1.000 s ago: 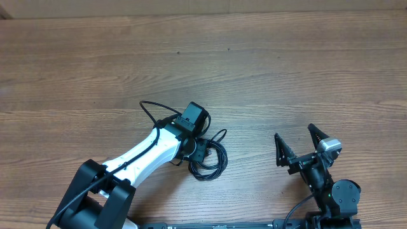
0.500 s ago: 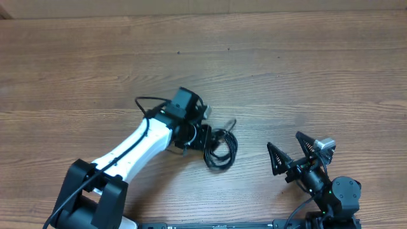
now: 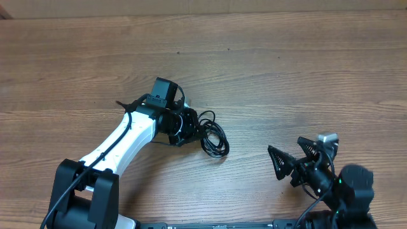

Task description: Untangle cables

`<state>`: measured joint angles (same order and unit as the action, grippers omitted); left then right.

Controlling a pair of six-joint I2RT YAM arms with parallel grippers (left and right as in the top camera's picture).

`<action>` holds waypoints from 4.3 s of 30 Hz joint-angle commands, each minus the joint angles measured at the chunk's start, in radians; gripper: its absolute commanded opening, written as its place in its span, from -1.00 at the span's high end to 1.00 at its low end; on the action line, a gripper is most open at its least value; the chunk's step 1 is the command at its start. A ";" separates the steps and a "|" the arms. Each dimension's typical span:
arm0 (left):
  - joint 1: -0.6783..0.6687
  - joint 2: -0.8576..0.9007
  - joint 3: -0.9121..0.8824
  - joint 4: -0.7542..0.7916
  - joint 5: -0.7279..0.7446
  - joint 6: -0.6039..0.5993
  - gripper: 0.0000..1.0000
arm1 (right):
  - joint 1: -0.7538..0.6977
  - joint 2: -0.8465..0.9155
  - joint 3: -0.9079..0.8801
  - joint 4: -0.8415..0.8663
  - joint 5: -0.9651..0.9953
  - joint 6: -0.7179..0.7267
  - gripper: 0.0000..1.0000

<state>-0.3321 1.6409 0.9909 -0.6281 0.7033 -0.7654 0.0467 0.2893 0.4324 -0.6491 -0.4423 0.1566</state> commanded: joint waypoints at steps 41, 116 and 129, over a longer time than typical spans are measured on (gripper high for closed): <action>0.072 -0.048 0.172 0.024 0.261 0.007 0.92 | 0.150 0.649 0.171 0.330 -0.480 -0.012 -1.00; -0.199 -0.160 0.210 0.179 -0.388 -0.417 0.92 | 0.217 0.925 0.170 0.633 -0.215 0.852 0.93; -0.118 -0.160 0.210 0.121 -0.399 -0.411 0.92 | 0.217 0.925 0.170 0.473 -0.263 0.444 0.93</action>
<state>-0.4698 1.5097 1.1713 -0.4988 0.3233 -1.1770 0.2577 1.2114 0.5823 -0.1673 -0.7017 0.6891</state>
